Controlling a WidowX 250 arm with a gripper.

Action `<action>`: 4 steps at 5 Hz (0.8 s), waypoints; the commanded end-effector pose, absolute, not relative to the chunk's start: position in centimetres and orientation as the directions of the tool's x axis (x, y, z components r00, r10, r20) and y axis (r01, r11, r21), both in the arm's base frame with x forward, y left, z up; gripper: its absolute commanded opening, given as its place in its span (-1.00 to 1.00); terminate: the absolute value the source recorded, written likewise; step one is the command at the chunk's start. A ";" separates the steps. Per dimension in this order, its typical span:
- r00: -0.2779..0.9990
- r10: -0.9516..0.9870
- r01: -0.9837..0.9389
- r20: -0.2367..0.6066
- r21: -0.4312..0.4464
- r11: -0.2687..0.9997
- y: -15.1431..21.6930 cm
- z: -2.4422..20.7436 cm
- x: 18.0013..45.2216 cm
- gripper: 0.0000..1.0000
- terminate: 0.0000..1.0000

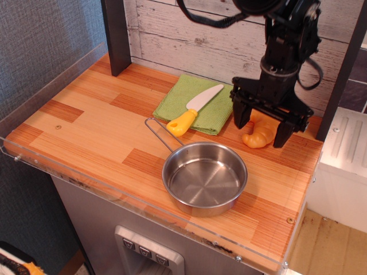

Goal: Place the croissant to the left of the green towel

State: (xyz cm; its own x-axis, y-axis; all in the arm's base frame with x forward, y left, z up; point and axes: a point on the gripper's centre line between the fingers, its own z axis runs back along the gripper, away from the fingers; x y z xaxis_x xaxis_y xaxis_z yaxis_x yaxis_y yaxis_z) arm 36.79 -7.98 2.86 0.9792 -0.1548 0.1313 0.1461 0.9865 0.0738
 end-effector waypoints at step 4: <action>0.993 -0.048 0.048 0.112 -0.004 0.999 -6.1 1.1 39.0 -1.00 -1.00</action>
State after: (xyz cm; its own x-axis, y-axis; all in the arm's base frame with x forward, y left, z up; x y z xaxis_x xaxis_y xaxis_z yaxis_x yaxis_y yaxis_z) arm 38.84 -6.88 0.60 0.9938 -0.0532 0.0976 0.0544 0.9985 -0.0096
